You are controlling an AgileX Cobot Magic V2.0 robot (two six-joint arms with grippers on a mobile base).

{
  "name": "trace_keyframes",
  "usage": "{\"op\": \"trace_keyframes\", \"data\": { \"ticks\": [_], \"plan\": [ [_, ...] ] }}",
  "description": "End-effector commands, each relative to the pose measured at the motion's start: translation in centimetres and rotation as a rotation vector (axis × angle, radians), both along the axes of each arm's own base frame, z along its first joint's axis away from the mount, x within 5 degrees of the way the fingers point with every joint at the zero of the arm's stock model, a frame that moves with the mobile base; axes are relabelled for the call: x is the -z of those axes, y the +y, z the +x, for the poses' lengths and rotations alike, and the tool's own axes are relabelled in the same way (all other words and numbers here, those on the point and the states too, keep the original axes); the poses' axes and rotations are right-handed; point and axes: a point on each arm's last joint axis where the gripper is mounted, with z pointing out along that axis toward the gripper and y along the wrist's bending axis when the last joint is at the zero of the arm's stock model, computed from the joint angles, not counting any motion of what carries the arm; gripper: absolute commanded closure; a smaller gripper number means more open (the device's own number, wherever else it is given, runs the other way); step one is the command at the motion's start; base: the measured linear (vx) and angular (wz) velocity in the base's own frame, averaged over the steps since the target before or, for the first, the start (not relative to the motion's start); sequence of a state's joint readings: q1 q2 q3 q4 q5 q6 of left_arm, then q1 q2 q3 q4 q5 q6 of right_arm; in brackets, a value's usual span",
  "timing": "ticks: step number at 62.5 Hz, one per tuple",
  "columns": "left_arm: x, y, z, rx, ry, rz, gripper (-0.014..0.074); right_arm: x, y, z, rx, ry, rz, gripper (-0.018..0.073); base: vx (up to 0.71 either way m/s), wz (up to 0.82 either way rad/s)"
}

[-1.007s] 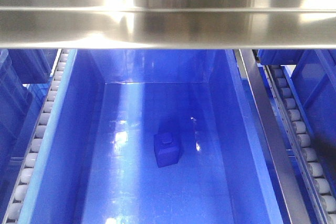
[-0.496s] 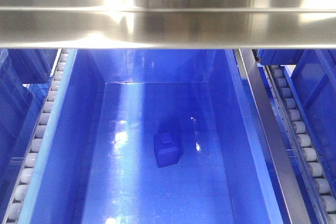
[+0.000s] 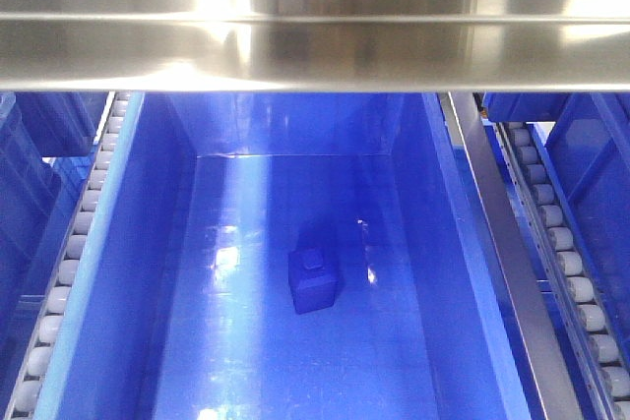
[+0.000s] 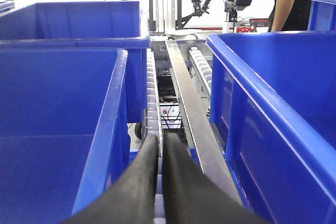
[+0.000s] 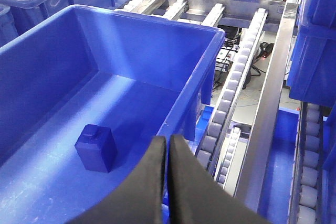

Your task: Pour parts from conveyor to right shelf

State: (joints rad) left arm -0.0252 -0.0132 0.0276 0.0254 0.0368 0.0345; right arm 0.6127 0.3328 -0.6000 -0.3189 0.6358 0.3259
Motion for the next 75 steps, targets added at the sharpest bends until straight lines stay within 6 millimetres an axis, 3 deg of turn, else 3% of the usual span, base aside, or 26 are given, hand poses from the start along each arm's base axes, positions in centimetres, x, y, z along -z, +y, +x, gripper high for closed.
{"op": "trace_keyframes", "data": {
  "ticks": [1,21,41,56,75],
  "plan": [
    [0.3,0.0,0.0,0.003,-0.06,-0.007,0.0603,-1.4,0.2,0.1,-0.016,-0.08,0.03,0.0569,0.0,0.0],
    [0.3,0.0,0.0,0.003,-0.06,-0.007,0.0603,-1.5,-0.2,0.2,0.01,-0.118,-0.034,0.0569,0.0,0.0],
    [0.3,0.0,0.0,0.003,-0.06,-0.007,0.0603,-1.8,0.4,1.0,0.062,-0.145,0.078,0.0569,0.0,0.0],
    [0.3,0.0,0.0,0.003,-0.06,-0.007,0.0603,1.5,0.4,1.1,0.086,-0.255,0.129,0.0569,0.0,0.0],
    [0.3,0.0,0.0,0.003,-0.06,-0.007,0.0603,5.3,-1.1,0.6,0.305,-0.184,0.165,0.0569,0.0,0.0]
  ]
}}
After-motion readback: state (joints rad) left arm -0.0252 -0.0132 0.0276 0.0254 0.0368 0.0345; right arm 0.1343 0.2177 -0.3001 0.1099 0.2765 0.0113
